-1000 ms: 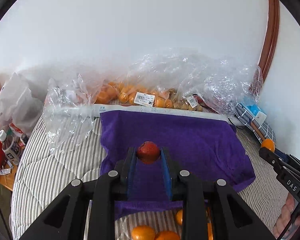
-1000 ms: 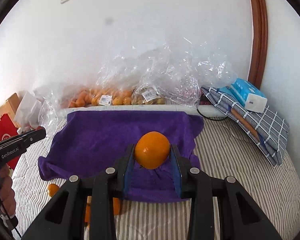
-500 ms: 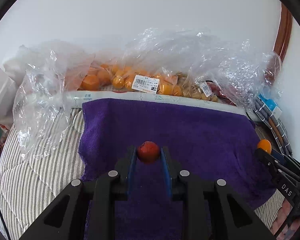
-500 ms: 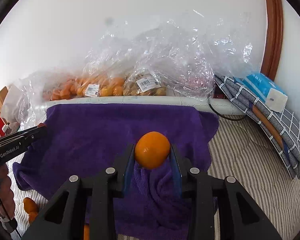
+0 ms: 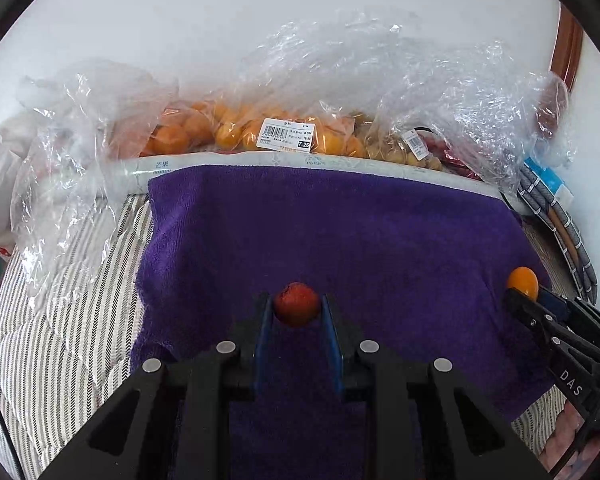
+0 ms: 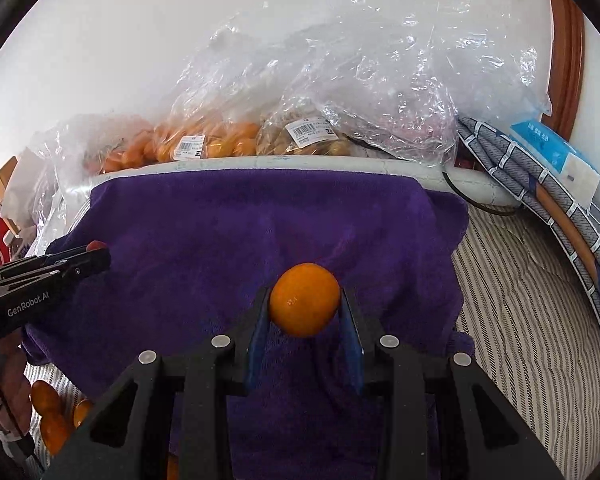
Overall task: Organize fruits
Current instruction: 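Carry both fruits onto the purple towel and open both grippers to release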
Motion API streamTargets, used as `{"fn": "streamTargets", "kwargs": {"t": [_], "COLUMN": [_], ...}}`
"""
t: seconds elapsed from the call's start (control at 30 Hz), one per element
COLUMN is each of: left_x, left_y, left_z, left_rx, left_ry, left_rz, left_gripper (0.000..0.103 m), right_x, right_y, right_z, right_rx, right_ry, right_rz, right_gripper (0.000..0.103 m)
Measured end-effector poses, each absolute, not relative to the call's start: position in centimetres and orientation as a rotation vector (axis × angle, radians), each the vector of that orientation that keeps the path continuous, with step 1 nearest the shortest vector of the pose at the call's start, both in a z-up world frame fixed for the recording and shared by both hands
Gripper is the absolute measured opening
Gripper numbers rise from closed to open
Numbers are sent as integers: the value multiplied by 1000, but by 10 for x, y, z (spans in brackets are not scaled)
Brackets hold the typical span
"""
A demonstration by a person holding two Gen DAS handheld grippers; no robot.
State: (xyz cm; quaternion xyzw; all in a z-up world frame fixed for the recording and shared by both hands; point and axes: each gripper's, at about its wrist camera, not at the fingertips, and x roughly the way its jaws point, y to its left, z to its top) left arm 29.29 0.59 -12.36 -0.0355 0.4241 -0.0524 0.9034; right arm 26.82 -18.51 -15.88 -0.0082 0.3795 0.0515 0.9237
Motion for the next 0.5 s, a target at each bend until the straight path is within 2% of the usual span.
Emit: {"fn": "streamTargets", "kwargs": {"t": [0.27,0.37,0.4,0.5], "left_x": [295,295,295,292], "left_y": [7,6,6,5], "left_z": [-126,-127,-126,-123], "left_rx": [-84,-84,-84,-82], "left_ry": [898,905,903,893], "left_rz": [-92,-91,-92,-88], "left_gripper": [24,24,26,43], "right_x": [269,265,264,257], "right_y": [-194,-197,-198,-202], "right_z": [-163,-161,-160,-154], "right_rx": [-2,3,9,38], "right_ry": [795,784,783,749], "right_rz": [98,87,86,95], "right_gripper": [34,41,47,58]}}
